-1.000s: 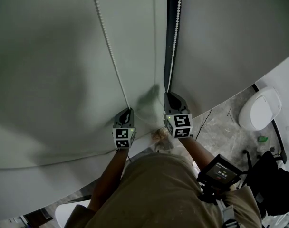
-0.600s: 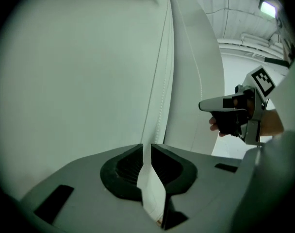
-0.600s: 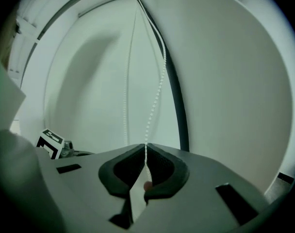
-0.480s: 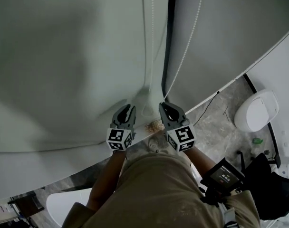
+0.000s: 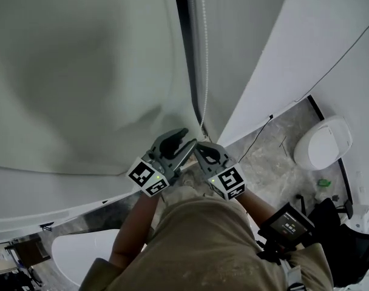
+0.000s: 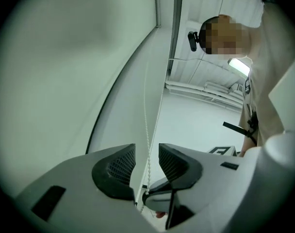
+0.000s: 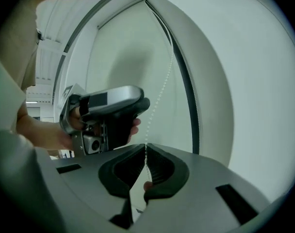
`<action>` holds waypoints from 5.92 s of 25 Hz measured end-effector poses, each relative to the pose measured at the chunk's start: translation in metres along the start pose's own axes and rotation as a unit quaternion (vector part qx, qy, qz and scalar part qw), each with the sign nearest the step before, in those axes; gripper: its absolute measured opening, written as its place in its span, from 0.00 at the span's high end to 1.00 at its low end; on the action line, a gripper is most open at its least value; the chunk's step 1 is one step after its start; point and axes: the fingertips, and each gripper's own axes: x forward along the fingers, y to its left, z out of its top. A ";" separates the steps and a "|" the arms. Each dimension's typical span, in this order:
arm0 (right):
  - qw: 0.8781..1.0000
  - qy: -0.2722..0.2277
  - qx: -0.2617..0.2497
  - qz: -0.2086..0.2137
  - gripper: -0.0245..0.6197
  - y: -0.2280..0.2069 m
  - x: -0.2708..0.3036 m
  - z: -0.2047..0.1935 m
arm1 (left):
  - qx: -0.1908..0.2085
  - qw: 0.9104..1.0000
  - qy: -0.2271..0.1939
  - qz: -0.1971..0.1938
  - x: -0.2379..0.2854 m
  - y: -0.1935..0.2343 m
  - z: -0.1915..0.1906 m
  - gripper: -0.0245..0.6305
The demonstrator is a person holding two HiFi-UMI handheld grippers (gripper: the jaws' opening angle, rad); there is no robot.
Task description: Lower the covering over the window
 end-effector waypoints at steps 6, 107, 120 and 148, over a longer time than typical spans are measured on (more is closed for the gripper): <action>0.999 0.002 -0.012 0.039 0.94 -0.004 -0.104 0.016 | 0.056 0.997 0.052 0.009 0.069 -0.099 0.000 0.74; 0.990 -0.052 0.059 0.120 0.95 0.020 -0.146 0.071 | 0.113 0.990 -0.071 0.056 0.038 -0.150 0.057 0.93; 0.977 -0.115 0.035 0.174 0.65 0.035 -0.173 0.107 | 0.096 0.986 -0.109 0.084 0.001 -0.152 0.058 0.93; 0.983 -0.127 0.009 0.132 0.95 0.031 -0.171 0.160 | -0.004 0.998 -0.063 0.027 -0.001 -0.181 -0.004 0.90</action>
